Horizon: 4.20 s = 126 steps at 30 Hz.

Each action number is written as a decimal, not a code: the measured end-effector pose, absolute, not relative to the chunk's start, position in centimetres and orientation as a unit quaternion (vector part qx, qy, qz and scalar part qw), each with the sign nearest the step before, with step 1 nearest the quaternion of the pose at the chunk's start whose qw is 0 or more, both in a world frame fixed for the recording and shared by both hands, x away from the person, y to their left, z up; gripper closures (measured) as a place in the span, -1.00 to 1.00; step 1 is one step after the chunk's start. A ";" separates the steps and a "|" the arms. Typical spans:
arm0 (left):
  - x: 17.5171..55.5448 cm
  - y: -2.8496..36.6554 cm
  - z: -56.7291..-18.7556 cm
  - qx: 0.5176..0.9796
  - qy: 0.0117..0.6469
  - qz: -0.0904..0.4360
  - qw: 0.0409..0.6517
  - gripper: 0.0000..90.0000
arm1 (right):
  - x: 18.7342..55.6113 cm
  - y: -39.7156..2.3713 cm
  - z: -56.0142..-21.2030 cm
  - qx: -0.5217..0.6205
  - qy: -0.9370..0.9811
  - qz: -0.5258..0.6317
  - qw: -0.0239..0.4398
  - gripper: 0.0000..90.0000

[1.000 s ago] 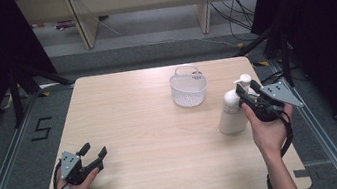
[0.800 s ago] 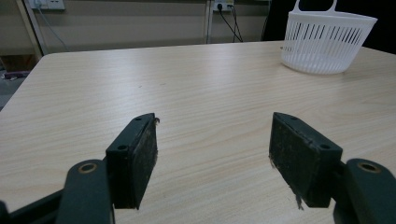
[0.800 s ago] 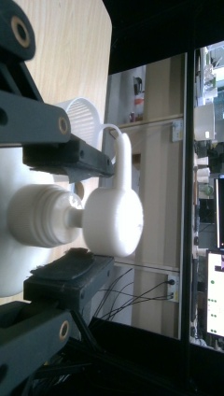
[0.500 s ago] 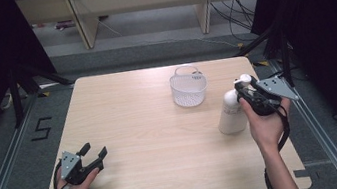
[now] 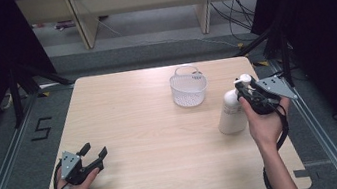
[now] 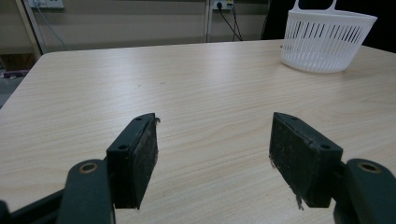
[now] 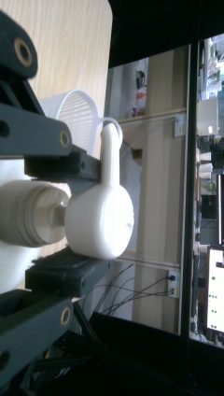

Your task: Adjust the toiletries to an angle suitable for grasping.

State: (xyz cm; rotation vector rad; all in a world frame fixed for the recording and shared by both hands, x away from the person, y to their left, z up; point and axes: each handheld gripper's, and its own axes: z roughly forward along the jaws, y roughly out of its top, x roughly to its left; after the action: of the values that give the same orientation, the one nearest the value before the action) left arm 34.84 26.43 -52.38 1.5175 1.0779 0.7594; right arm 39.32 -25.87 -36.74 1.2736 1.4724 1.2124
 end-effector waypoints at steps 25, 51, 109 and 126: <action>35.0 26.4 -52.4 0.637 0.451 0.319 0.538 -0.29 | 38.7 -26.0 -35.6 0.498 0.565 0.497 0.429 0.34; 35.0 26.4 -52.4 0.638 0.450 0.317 0.539 -0.29 | 39.2 -24.6 -34.2 0.484 0.560 0.521 0.426 0.34; 34.9 26.5 -52.4 0.641 0.453 0.314 0.534 -0.29 | 41.5 -21.3 -31.4 0.457 0.554 0.550 0.427 0.34; 34.9 26.5 -52.4 0.640 0.452 0.315 0.535 -0.29 | 42.2 -20.7 -30.9 0.456 0.548 0.557 0.426 0.34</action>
State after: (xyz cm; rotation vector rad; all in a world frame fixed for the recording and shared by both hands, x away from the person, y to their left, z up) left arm 34.90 26.46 -52.37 1.5256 1.0778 0.7494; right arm 42.20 -20.67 -30.94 1.1410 1.3699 1.3912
